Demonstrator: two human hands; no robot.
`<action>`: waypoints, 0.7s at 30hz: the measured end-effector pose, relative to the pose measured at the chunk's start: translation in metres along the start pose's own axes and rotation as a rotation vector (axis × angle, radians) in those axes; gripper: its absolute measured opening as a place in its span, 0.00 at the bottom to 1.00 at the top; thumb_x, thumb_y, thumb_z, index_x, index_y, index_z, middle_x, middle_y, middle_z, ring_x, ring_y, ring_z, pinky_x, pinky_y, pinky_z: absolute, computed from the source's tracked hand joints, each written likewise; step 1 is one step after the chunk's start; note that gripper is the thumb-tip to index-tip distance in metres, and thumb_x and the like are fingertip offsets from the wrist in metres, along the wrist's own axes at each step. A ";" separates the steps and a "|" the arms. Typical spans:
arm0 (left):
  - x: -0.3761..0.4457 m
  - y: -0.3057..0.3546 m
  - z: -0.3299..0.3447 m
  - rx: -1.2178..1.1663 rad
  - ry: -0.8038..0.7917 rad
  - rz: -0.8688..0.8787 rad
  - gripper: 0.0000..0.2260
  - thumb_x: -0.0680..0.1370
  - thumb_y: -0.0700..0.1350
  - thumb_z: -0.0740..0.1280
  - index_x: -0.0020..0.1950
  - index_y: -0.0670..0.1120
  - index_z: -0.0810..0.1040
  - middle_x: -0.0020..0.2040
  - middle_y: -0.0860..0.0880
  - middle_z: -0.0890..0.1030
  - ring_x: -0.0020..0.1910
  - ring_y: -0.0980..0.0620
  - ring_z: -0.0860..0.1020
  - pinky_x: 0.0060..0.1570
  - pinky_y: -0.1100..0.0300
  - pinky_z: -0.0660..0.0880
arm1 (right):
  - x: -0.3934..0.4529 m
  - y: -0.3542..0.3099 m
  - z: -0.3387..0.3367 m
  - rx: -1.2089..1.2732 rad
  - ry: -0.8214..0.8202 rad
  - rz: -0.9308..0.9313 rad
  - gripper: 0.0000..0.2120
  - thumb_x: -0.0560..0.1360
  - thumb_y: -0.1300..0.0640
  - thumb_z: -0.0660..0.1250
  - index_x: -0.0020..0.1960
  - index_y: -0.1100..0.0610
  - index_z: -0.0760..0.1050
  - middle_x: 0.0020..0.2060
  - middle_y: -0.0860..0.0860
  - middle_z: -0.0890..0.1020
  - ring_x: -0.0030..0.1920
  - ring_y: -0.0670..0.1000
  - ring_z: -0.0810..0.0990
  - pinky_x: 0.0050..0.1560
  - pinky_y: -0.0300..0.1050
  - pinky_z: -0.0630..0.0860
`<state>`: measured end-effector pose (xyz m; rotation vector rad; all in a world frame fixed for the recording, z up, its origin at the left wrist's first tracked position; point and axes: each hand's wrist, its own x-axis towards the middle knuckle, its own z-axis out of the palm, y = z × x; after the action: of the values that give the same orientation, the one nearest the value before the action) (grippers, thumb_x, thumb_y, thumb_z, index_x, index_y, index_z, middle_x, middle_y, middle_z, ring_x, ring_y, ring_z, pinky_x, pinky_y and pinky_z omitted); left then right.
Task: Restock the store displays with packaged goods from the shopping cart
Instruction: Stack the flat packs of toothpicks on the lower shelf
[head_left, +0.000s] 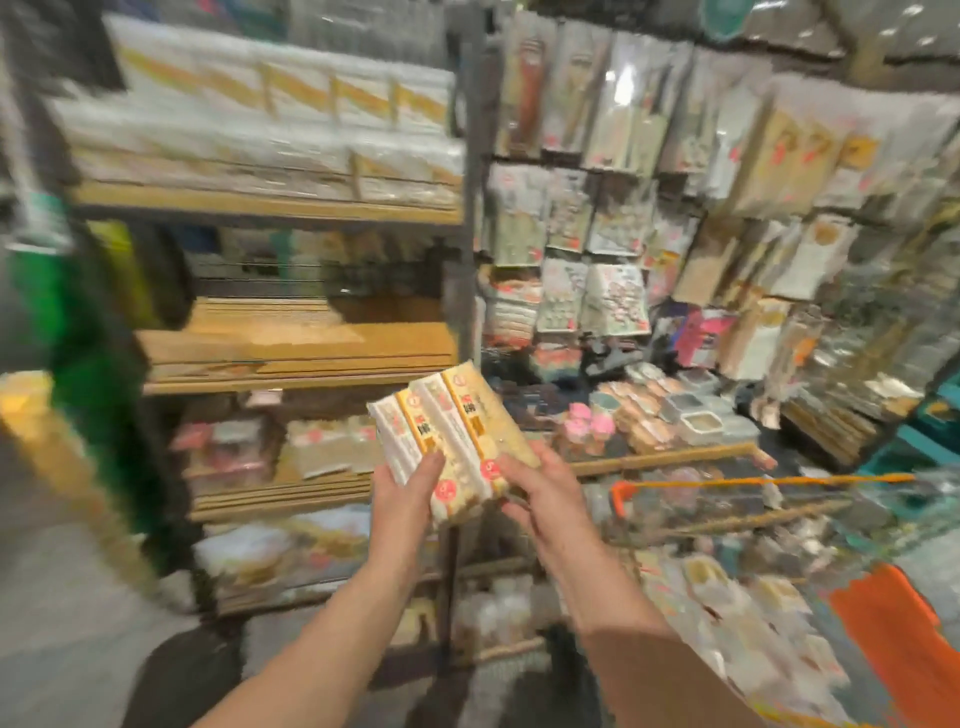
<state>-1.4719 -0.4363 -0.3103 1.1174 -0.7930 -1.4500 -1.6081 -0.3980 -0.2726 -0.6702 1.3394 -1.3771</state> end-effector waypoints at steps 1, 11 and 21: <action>0.001 0.006 -0.025 -0.005 0.042 0.006 0.22 0.75 0.48 0.73 0.65 0.43 0.72 0.56 0.43 0.83 0.52 0.45 0.83 0.52 0.48 0.79 | -0.002 0.008 0.022 -0.013 -0.029 0.004 0.09 0.77 0.63 0.68 0.56 0.56 0.76 0.40 0.48 0.84 0.35 0.43 0.82 0.29 0.35 0.73; -0.010 0.072 -0.238 -0.020 0.268 -0.001 0.20 0.77 0.52 0.71 0.67 0.46 0.76 0.54 0.45 0.85 0.52 0.44 0.84 0.58 0.41 0.78 | -0.045 0.069 0.214 0.024 -0.220 0.082 0.02 0.81 0.62 0.64 0.52 0.58 0.74 0.34 0.53 0.82 0.28 0.47 0.78 0.22 0.37 0.70; 0.026 0.092 -0.290 -0.156 0.330 -0.037 0.25 0.75 0.50 0.73 0.68 0.44 0.71 0.55 0.44 0.83 0.51 0.43 0.83 0.57 0.45 0.79 | 0.016 0.061 0.267 -0.093 0.001 -0.118 0.08 0.81 0.56 0.64 0.59 0.56 0.69 0.48 0.56 0.79 0.37 0.50 0.78 0.23 0.36 0.72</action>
<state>-1.1673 -0.4495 -0.3283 1.2143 -0.4228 -1.2888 -1.3521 -0.4953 -0.2766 -0.8223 1.3903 -1.4150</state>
